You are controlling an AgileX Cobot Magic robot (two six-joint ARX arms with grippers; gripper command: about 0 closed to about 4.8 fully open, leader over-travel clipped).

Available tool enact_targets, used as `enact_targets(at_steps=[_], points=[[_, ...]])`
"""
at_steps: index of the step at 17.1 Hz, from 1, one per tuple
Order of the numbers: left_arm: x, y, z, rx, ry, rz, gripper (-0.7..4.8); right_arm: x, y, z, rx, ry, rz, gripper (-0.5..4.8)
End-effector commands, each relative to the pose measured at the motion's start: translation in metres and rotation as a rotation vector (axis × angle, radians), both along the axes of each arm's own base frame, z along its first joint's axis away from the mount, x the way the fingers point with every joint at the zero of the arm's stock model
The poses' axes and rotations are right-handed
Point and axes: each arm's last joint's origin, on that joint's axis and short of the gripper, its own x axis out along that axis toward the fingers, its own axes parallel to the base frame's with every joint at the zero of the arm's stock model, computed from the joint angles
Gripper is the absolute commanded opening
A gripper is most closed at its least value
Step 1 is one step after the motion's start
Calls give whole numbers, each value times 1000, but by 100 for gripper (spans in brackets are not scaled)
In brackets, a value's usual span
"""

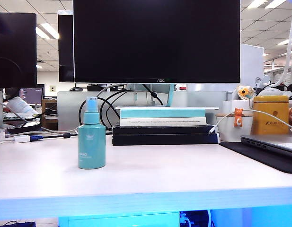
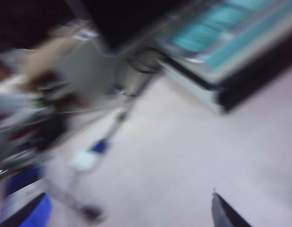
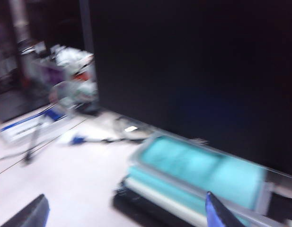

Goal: Pick up the sprayer with the left hand, pick up its lid with the right hand then put the lid on the sprayer.

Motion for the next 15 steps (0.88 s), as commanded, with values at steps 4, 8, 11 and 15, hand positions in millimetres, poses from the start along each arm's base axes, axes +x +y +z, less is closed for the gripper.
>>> enact_targets(at_steps=[4,8,11,15], points=[[-50,27,0,-211,-189,142,479,-60,-26,-49,96,-138,-201,421],[-56,19,1,-290,-203,243,479,-84,-33,-107,103,-113,-235,386],[-69,15,1,-282,-254,236,479,-104,-42,-123,126,-178,-325,385],[-96,11,-22,-380,-313,184,451,-131,-53,-146,176,-261,-413,332]])
